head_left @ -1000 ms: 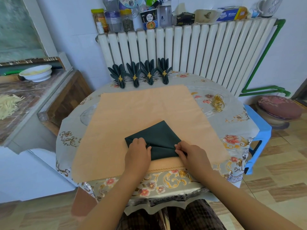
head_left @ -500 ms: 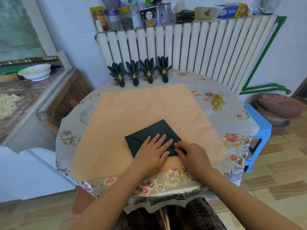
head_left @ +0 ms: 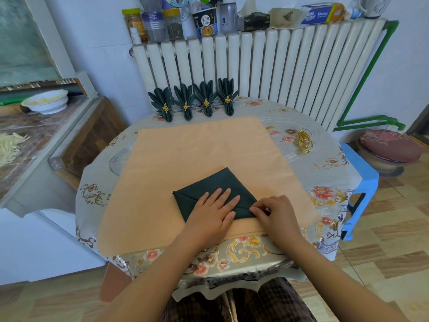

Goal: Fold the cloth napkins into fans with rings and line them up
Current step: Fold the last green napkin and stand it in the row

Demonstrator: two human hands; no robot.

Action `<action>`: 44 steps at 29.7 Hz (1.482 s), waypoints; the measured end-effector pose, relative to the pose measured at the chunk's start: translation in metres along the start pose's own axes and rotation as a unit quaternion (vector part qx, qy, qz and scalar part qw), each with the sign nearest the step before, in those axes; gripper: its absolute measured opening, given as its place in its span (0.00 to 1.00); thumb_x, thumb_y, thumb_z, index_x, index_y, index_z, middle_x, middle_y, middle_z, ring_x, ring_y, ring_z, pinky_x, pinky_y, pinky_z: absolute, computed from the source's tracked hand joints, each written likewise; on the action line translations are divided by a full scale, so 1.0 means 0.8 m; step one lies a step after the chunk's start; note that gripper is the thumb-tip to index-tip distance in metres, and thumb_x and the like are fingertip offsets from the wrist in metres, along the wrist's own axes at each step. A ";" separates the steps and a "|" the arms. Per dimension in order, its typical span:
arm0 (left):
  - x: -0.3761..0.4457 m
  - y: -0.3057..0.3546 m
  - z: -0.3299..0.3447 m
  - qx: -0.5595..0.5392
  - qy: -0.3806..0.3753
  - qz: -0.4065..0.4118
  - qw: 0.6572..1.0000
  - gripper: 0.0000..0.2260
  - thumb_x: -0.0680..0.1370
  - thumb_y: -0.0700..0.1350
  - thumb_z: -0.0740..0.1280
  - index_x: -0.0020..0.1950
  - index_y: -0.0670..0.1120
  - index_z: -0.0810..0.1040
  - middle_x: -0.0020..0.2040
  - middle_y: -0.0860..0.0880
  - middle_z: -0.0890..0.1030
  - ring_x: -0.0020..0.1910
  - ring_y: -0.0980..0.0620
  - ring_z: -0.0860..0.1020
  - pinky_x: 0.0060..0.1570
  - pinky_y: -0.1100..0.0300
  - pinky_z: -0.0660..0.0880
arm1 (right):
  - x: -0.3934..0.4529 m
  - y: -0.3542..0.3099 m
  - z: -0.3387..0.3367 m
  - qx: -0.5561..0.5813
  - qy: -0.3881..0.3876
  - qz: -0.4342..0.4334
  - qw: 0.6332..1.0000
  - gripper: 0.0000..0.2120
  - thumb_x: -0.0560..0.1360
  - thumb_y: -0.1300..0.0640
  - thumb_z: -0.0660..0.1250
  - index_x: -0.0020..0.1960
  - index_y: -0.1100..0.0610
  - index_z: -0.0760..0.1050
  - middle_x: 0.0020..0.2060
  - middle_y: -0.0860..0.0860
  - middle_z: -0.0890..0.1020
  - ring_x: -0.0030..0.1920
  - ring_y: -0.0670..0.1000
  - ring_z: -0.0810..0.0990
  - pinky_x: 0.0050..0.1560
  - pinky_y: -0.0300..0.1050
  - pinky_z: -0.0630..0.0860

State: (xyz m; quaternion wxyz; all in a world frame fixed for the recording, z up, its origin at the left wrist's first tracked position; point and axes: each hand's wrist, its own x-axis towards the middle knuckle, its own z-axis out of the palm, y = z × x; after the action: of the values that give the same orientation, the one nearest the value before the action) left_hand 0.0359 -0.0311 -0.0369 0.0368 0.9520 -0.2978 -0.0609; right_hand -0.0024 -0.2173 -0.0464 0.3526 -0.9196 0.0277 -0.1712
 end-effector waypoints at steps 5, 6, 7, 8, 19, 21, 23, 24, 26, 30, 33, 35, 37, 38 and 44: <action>0.000 -0.002 0.000 -0.006 0.000 -0.004 1.000 0.22 0.83 0.56 0.42 0.77 0.60 0.44 0.78 0.56 0.43 0.77 0.56 0.39 0.75 0.53 0.38 | 0.000 0.003 0.003 0.004 -0.016 0.027 0.999 0.03 0.72 0.55 0.71 0.39 0.51 0.80 0.36 0.45 0.81 0.44 0.52 0.73 0.46 0.43 0.66; 0.000 -0.001 0.000 -0.008 -0.003 -0.003 1.000 0.22 0.83 0.56 0.42 0.77 0.60 0.44 0.78 0.56 0.43 0.77 0.57 0.39 0.75 0.53 0.38 | 0.001 0.002 0.003 0.003 -0.025 0.036 0.999 0.03 0.73 0.55 0.71 0.40 0.50 0.80 0.35 0.45 0.81 0.44 0.52 0.73 0.46 0.44 0.67; 0.000 -0.001 -0.001 -0.010 -0.005 -0.004 1.000 0.22 0.83 0.56 0.42 0.77 0.59 0.44 0.78 0.56 0.43 0.76 0.57 0.39 0.75 0.53 0.38 | 0.003 0.001 0.002 0.000 -0.035 0.044 0.998 0.04 0.73 0.55 0.70 0.39 0.49 0.79 0.35 0.44 0.80 0.44 0.52 0.73 0.46 0.44 0.67; 0.000 -0.002 -0.001 -0.011 -0.005 -0.007 1.000 0.22 0.83 0.55 0.42 0.77 0.59 0.44 0.78 0.57 0.43 0.76 0.57 0.39 0.75 0.53 0.38 | 0.005 0.000 0.001 -0.004 -0.046 0.048 0.998 0.04 0.73 0.55 0.70 0.39 0.48 0.78 0.34 0.42 0.78 0.45 0.52 0.73 0.46 0.44 0.67; -0.019 -0.040 -0.026 0.012 -0.067 -0.101 0.993 0.23 0.84 0.52 0.42 0.78 0.55 0.42 0.79 0.53 0.41 0.77 0.54 0.38 0.73 0.46 0.32 | 0.011 -0.010 -0.008 -0.050 -0.102 0.051 0.992 0.06 0.76 0.54 0.65 0.47 0.44 0.80 0.36 0.42 0.73 0.48 0.51 0.72 0.44 0.42 0.64; -0.012 -0.033 -0.038 0.053 -0.063 -0.101 0.991 0.23 0.83 0.50 0.45 0.79 0.52 0.48 0.79 0.50 0.46 0.78 0.52 0.42 0.73 0.42 0.34 | 0.014 -0.011 -0.008 -0.047 -0.112 0.056 0.991 0.06 0.75 0.54 0.66 0.46 0.44 0.80 0.35 0.41 0.73 0.48 0.51 0.72 0.45 0.42 0.66; -0.004 -0.023 -0.051 0.059 -0.035 -0.083 0.994 0.21 0.83 0.48 0.50 0.77 0.51 0.59 0.79 0.48 0.53 0.78 0.51 0.48 0.73 0.42 0.34 | 0.014 -0.012 -0.010 -0.043 -0.117 0.060 0.990 0.07 0.75 0.54 0.66 0.46 0.44 0.80 0.36 0.42 0.74 0.49 0.51 0.72 0.47 0.42 0.67; 0.003 -0.018 -0.058 0.045 -0.019 -0.068 0.996 0.20 0.82 0.47 0.52 0.75 0.51 0.63 0.78 0.49 0.56 0.77 0.52 0.50 0.73 0.44 0.34 | 0.014 -0.013 -0.010 -0.039 -0.118 0.061 0.990 0.07 0.75 0.54 0.66 0.45 0.44 0.80 0.36 0.42 0.74 0.49 0.51 0.72 0.47 0.43 0.68; 0.023 -0.010 -0.069 0.020 -0.016 -0.022 0.999 0.19 0.82 0.45 0.53 0.74 0.53 0.65 0.78 0.51 0.58 0.77 0.53 0.52 0.73 0.46 0.36 | 0.014 -0.014 -0.012 -0.039 -0.120 0.065 0.990 0.06 0.75 0.54 0.66 0.46 0.44 0.80 0.38 0.43 0.75 0.49 0.51 0.72 0.48 0.43 0.68; 0.079 0.003 -0.088 0.018 -0.055 0.064 0.996 0.18 0.82 0.42 0.56 0.71 0.54 0.70 0.74 0.54 0.65 0.74 0.54 0.58 0.73 0.51 0.42 | 0.014 -0.016 -0.014 -0.042 -0.121 0.068 0.989 0.07 0.76 0.53 0.65 0.47 0.44 0.81 0.39 0.44 0.77 0.50 0.51 0.72 0.48 0.43 0.68; 0.116 0.015 -0.093 0.068 -0.099 0.096 0.988 0.15 0.80 0.41 0.62 0.66 0.53 0.73 0.67 0.51 0.73 0.69 0.50 0.64 0.72 0.50 0.47 | 0.013 -0.015 -0.014 -0.042 -0.123 0.071 0.989 0.07 0.76 0.53 0.65 0.49 0.44 0.81 0.42 0.46 0.79 0.51 0.51 0.71 0.48 0.42 0.68; 0.130 0.018 -0.094 0.103 -0.137 0.095 0.981 0.13 0.78 0.44 0.66 0.62 0.51 0.74 0.61 0.50 0.75 0.66 0.48 0.66 0.72 0.49 0.49 | 0.012 -0.017 -0.013 -0.046 -0.127 0.069 0.988 0.08 0.76 0.52 0.65 0.50 0.44 0.81 0.43 0.46 0.80 0.51 0.51 0.71 0.49 0.43 0.68; 0.143 0.021 -0.097 0.127 -0.163 0.094 0.974 0.13 0.77 0.48 0.69 0.60 0.50 0.74 0.58 0.49 0.75 0.63 0.48 0.68 0.70 0.50 0.54 | 0.013 -0.016 -0.013 -0.045 -0.124 0.069 0.989 0.08 0.76 0.52 0.64 0.50 0.44 0.81 0.44 0.46 0.80 0.51 0.51 0.72 0.50 0.44 0.69; 0.147 0.022 -0.099 0.145 -0.175 0.095 0.969 0.13 0.76 0.50 0.69 0.60 0.50 0.74 0.58 0.49 0.76 0.61 0.48 0.69 0.67 0.52 0.57 | 0.014 -0.016 -0.014 -0.046 -0.123 0.071 0.989 0.08 0.76 0.52 0.64 0.50 0.44 0.81 0.44 0.46 0.81 0.51 0.50 0.71 0.50 0.44 0.69; 0.130 0.022 -0.111 0.128 -0.148 0.102 0.975 0.10 0.78 0.50 0.66 0.55 0.47 0.75 0.56 0.48 0.73 0.55 0.48 0.71 0.50 0.55 0.71 | 0.014 -0.014 -0.015 -0.050 -0.115 0.067 0.990 0.08 0.76 0.52 0.64 0.50 0.43 0.81 0.44 0.45 0.81 0.50 0.50 0.71 0.48 0.42 0.67</action>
State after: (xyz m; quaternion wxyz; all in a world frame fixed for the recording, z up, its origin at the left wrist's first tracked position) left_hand 0.1227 -0.1021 0.0435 -0.1242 0.8939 -0.4006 -0.1585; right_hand 0.0034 -0.2186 -0.0277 0.3179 -0.9456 0.0569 -0.0387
